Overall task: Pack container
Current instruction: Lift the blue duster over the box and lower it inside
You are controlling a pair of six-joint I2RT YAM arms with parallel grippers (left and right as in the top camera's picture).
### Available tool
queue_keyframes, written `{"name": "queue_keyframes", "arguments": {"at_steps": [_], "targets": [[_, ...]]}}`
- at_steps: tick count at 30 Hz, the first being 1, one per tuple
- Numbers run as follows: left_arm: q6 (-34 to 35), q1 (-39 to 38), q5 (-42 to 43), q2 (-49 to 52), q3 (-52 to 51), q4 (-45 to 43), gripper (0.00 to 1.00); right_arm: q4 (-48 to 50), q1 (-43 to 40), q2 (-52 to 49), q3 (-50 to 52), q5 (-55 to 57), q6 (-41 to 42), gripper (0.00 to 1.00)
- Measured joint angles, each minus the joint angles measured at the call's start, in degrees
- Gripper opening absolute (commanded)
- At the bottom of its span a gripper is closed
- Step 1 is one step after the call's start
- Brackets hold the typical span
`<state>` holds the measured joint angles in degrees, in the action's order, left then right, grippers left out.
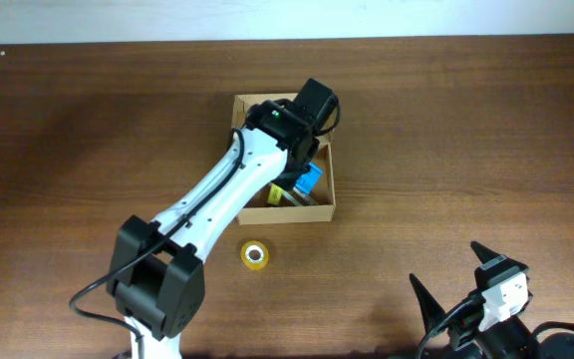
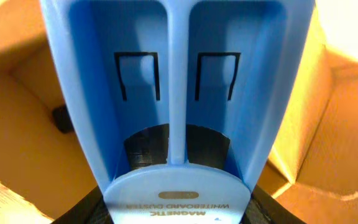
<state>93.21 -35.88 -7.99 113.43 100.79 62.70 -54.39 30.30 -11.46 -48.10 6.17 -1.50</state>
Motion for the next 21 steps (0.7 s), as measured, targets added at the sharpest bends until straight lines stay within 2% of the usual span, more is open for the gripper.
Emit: {"name": "queue_keyframes", "arguments": {"at_steps": [7, 16, 17, 18, 21], "targets": [[8.3, 0.0, 0.0, 1.2, 0.0, 0.0, 0.38, 0.0, 0.0, 0.0, 0.0, 0.0, 0.0, 0.99], [10.1, 0.0, 0.7, 4.3, 0.0, 0.0, 0.48, 0.0, 0.0, 0.0, 0.0, 0.0, 0.0, 0.99], [10.1, 0.0, 0.7, 4.3, 0.0, 0.0, 0.52, 0.0, 0.0, 0.0, 0.0, 0.0, 0.0, 0.99], [10.1, 0.0, 0.7, 4.3, 0.0, 0.0, 0.6, 0.0, 0.0, 0.0, 0.0, 0.0, 0.0, 0.99], [10.5, 0.0, 0.8, 4.3, 0.0, 0.0, 0.67, 0.0, 0.0, 0.0, 0.0, 0.0, 0.0, 0.99]]}}
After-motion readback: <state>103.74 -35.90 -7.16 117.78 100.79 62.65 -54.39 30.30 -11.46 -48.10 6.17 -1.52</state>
